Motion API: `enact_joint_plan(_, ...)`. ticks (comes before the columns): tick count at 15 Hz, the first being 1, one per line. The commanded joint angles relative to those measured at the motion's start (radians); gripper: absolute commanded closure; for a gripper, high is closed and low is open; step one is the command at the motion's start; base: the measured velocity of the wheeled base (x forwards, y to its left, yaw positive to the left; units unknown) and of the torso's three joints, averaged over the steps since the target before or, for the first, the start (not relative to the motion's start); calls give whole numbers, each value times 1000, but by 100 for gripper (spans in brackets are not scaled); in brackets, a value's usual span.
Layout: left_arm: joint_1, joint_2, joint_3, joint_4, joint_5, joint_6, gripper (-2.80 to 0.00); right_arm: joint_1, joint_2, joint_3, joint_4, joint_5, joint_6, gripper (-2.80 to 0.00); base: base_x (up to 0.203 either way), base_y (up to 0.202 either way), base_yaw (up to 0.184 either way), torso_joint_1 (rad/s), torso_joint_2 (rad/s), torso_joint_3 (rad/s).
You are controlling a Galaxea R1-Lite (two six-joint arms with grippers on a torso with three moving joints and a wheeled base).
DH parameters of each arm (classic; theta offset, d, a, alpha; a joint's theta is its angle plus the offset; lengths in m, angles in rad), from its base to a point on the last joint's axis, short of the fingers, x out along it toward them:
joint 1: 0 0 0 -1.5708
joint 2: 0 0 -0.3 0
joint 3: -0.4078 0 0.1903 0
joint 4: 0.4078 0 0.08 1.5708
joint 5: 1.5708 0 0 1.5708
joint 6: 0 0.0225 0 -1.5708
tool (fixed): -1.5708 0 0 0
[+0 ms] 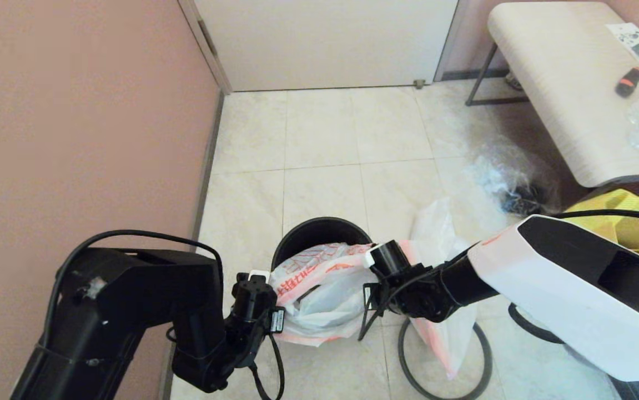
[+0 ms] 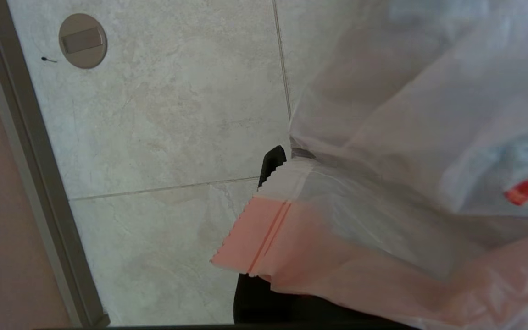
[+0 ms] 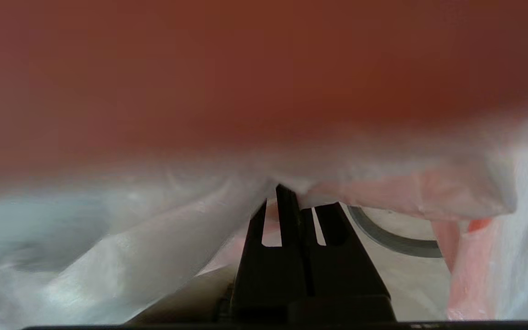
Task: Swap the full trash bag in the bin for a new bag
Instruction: Put the new garbage bag on the trash can
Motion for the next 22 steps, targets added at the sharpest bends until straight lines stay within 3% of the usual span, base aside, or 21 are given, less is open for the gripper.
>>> enact_joint_plan(1,2,12,-19,-7,6,-3,0,-13,35,-3,-8,-6,2,0,0,0,0,0,0,0)
enact_joint_plan(3,2,18,-42,-16,42,-15,0,-28,41,-46,-11,-9,2,0,0,0,0,0,0,0)
enact_joint_plan(7,-7,-7,-15,-40,43,-32,0,-29,10,-25,-9,-9,4,0,0,0,0,0,0,0)
enact_joint_plan(8,-11,-20,0,-41,38,-33,-280,-23,-6,-15,-9,-8,5,-280,0,0,0,0,0,0)
enact_joint_plan(12,-41,-137,87,-40,-25,-23,-280,27,-125,107,10,1,6,-280,0,0,0,0,0,0)
enact_joint_plan(15,-56,-227,200,-39,-221,12,-280,84,-179,154,147,1,5,-280,0,0,0,0,0,0)
enact_joint_plan(22,13,-272,225,-32,-353,23,-280,97,-207,179,141,68,5,-280,0,0,0,0,0,0)
